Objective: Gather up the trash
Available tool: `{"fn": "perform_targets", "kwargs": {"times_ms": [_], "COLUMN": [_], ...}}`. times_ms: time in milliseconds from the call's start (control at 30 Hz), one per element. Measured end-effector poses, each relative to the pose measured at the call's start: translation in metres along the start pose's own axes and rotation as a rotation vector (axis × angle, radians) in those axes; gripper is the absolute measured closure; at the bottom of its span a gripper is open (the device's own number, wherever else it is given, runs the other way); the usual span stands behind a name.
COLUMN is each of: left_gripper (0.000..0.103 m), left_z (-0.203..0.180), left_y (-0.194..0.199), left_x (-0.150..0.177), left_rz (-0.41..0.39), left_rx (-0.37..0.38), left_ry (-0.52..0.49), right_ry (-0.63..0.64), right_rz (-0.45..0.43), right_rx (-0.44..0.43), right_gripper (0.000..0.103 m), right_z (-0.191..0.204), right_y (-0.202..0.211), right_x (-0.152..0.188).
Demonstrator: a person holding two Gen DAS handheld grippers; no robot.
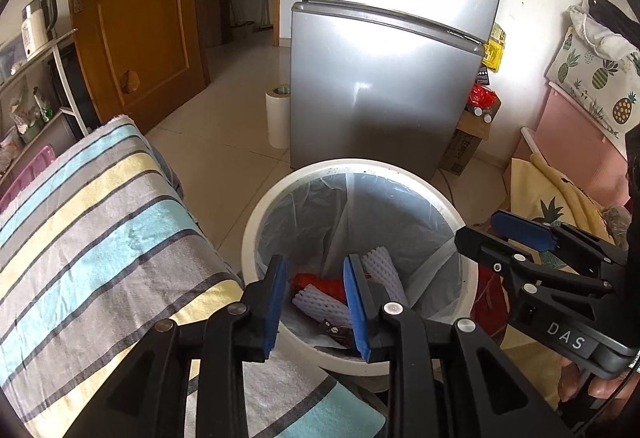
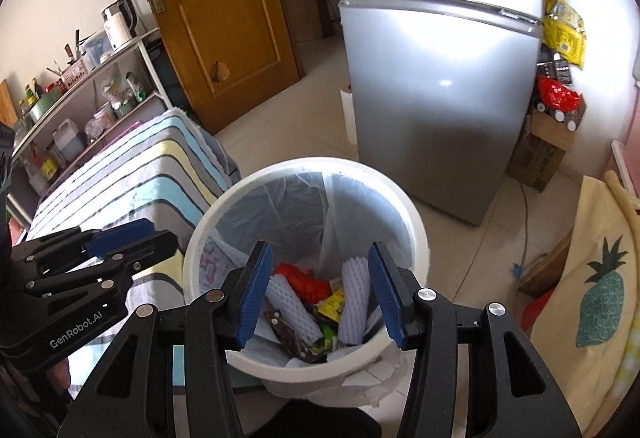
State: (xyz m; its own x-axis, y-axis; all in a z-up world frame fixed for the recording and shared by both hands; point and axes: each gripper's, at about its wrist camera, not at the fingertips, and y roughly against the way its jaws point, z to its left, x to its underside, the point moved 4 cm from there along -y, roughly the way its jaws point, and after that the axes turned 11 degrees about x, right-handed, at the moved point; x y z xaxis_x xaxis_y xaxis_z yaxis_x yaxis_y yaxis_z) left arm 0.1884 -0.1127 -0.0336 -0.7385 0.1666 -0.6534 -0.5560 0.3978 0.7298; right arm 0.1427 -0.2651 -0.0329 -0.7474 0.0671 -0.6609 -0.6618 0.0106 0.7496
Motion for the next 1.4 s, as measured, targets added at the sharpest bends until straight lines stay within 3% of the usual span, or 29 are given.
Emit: {"fn": "perform_targets", "kwargs": {"times_ms": [300,633,1400], "left_gripper": [0.073,0.073,0.073], "left_z": [-0.009,-0.019,-0.022], "left_y": [0.043,0.077,0.097], "left_x": [0.016,0.039,0.049], "left_rz": [-0.092,-0.147,-0.172], "left_rx": [-0.063,-0.069,-0.07], "left_ry": [-0.035,-0.019,0.005], "right_ry": [-0.039,-0.052,-0.045], "right_rz": [-0.089,-0.135,-0.176], "right_rx": [0.031,0.051,0.042], "right_gripper": [0.052,0.052,0.052], "right_z": [0.011,0.02,0.036], "right_y": [0.045,0.079,0.103], "right_x": [0.015,0.04,0.057]}}
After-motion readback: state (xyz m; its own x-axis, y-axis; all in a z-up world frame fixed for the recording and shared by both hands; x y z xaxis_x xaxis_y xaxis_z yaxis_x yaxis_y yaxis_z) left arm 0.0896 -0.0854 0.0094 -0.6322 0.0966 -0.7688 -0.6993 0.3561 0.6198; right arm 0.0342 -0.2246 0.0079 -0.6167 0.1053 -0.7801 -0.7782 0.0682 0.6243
